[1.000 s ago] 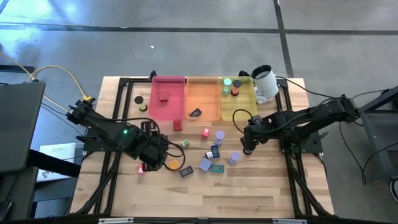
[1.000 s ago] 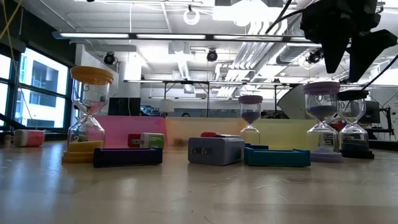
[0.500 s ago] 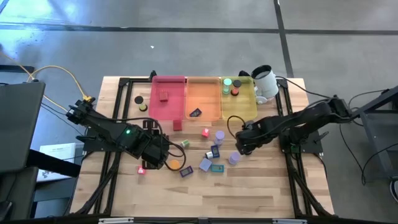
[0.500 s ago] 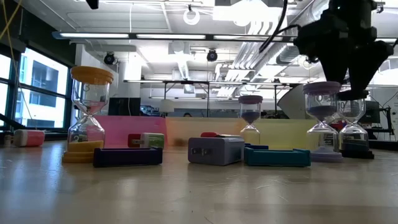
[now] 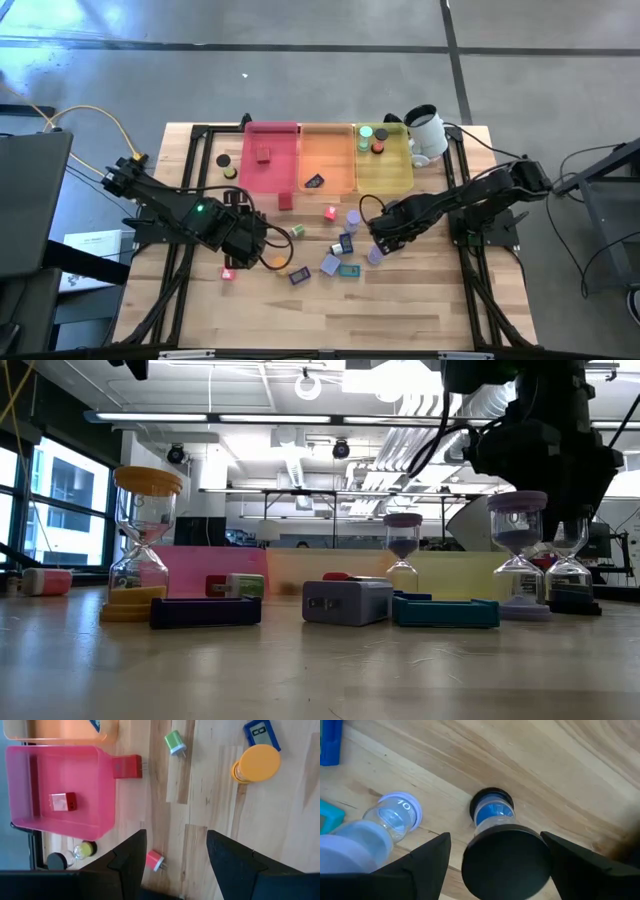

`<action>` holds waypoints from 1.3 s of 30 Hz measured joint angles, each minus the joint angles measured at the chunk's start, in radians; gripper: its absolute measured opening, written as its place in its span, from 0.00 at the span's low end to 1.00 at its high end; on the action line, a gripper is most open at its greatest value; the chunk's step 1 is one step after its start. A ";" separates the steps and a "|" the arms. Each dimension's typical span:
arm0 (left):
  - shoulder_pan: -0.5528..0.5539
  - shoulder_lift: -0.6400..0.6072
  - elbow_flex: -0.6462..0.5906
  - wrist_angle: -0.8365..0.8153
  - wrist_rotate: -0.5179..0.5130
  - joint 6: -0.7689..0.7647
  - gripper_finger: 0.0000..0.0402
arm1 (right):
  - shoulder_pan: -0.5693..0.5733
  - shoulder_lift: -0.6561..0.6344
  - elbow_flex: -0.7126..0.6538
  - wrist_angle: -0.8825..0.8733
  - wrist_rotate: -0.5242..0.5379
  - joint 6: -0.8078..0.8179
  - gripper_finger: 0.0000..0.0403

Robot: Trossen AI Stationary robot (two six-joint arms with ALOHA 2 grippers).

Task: Pick & Place Office items
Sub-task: Put the right black hourglass into the yellow bin

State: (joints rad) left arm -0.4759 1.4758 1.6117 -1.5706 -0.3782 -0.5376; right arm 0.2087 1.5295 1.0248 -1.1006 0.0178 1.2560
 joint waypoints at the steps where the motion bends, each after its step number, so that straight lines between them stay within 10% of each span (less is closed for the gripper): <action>1: 0.000 -0.003 -0.003 -0.001 0.000 -0.002 0.49 | -0.004 0.000 0.000 0.001 -0.003 0.000 0.73; 13: 0.008 -0.012 -0.014 0.000 -0.024 0.027 0.49 | -0.035 0.000 0.000 0.001 -0.070 -0.023 0.49; 29: 0.063 -0.059 -0.064 0.003 -0.049 0.067 0.49 | -0.034 -0.090 0.013 -0.053 -0.078 0.033 0.49; 39: 0.066 -0.079 -0.117 0.031 -0.049 0.052 0.49 | -0.034 -0.199 0.247 -0.259 0.001 0.056 0.49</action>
State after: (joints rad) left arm -0.4103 1.3971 1.4947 -1.5394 -0.4267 -0.4855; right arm 0.1746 1.3309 1.2717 -1.3592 0.0190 1.3117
